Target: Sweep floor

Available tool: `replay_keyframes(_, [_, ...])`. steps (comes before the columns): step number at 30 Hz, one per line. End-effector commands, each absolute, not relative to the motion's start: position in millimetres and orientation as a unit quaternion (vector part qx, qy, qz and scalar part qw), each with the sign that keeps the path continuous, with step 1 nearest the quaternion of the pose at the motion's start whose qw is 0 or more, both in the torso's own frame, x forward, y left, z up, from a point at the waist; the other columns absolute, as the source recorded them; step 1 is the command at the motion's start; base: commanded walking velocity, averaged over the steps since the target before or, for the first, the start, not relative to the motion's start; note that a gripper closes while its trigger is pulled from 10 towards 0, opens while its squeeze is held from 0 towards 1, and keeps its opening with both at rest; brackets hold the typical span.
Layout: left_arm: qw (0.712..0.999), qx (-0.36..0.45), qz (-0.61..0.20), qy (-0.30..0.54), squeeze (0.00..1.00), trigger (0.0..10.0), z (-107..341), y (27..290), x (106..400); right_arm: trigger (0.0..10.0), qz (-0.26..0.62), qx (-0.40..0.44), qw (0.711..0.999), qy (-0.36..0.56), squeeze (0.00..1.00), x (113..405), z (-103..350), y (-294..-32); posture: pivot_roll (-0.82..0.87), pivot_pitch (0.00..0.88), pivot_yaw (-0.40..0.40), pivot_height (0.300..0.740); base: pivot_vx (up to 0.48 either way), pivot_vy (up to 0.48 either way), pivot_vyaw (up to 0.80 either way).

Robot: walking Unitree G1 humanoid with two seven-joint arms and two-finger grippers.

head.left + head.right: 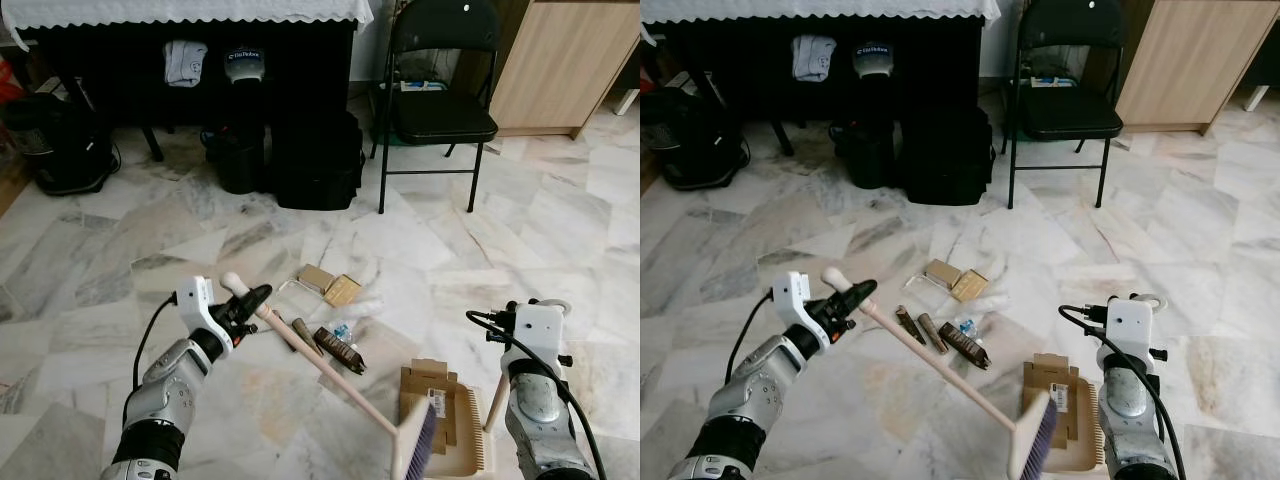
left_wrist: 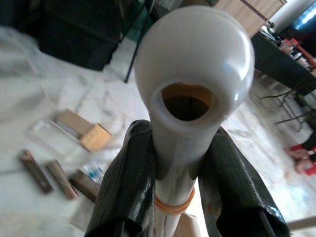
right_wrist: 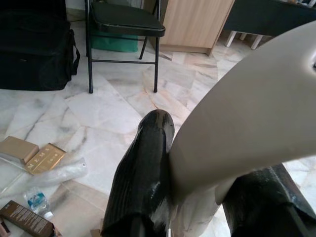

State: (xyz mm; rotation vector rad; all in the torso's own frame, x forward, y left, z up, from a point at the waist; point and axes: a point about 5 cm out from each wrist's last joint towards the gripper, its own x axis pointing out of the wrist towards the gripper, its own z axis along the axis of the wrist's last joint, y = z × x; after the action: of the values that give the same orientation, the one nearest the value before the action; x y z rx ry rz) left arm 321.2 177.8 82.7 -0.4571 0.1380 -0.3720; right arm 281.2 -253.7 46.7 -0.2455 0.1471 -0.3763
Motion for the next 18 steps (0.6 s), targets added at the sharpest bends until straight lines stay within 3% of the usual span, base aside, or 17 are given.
replay_keyframes(1, [0.965, -0.192, -0.175, 0.02, 0.0, 10.0, 109.9, 195.4, 329.5, 10.0, -0.186, -0.139, 0.97, 0.075, 0.0, 281.9, 47.7, -257.1, -0.02, 0.08, -0.015, 0.74, 0.0, 0.0, 0.0])
replay_keyframes(10, [0.972, -0.152, -0.179, 0.019, 0.0, 10.0, 119.1, 206.3, 332.8, 10.0, -0.184, -0.138, 0.97, 0.076, 0.0, 282.9, 47.1, -255.8, -0.02, 0.082, -0.011, 0.74, 0.0, 0.0, 0.0])
replay_keyframes(18, [0.959, -0.173, -0.219, 0.058, 0.0, 10.0, 99.4, 182.7, 323.4, 10.0, -0.186, -0.14, 0.97, 0.075, 0.0, 281.2, 47.3, -257.9, -0.03, 0.088, -0.015, 0.74, 0.0, 0.0, 0.0])
